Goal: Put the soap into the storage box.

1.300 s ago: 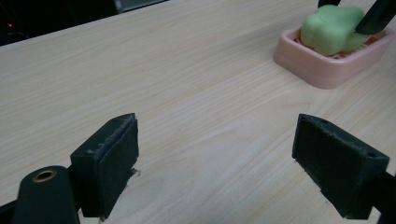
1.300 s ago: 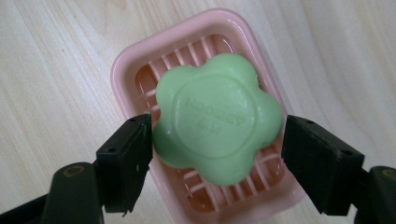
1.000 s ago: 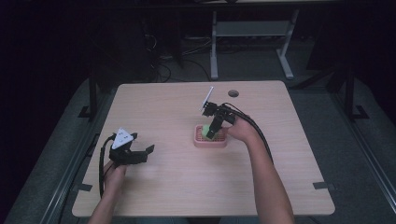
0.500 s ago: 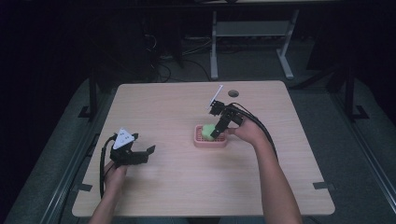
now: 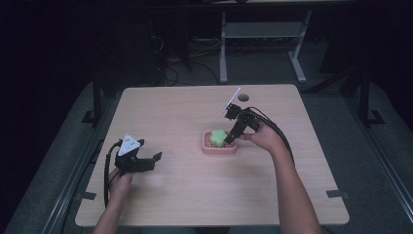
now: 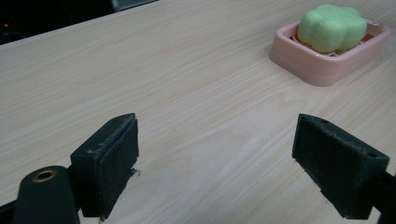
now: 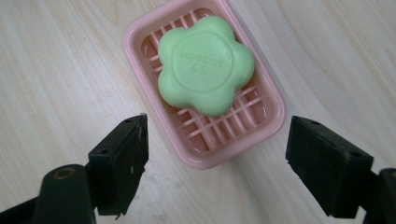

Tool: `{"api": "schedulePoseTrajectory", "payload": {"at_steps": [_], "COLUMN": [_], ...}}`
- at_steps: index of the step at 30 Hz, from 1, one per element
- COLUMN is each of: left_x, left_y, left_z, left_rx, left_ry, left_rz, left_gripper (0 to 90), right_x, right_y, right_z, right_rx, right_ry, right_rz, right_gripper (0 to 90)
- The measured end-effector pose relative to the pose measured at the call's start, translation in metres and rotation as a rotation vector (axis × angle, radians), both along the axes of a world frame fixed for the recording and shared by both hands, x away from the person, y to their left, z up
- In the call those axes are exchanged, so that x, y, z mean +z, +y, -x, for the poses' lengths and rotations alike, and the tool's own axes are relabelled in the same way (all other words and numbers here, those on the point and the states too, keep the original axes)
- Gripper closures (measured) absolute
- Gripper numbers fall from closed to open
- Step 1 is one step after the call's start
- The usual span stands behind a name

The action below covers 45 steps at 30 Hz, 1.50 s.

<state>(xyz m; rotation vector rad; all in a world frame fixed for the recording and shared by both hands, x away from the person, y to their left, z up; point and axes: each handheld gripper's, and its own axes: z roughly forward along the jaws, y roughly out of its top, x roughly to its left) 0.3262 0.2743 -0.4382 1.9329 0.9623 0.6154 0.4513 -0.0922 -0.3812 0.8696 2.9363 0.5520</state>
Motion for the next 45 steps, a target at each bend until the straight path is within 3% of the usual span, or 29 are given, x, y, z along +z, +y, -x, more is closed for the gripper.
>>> {"api": "schedulePoseTrajectory", "payload": {"at_steps": [21,45], "left_x": [0.0,0.0], "left_y": [0.0,-0.001], "left_z": [0.0,0.0], "left_rx": [-0.001,-0.002], "left_ry": [-0.002,0.003], "left_rz": [0.001,0.0], "left_gripper": [14.3,14.3], "right_x": [0.002,0.01], "right_y": [-0.018,-0.038], "right_z": [0.006,0.016], "right_rx": [-0.029,-0.053], "right_ry": [-0.005,-0.003], "right_rz": [-0.014,0.004], "right_gripper": [21.3,21.8]}}
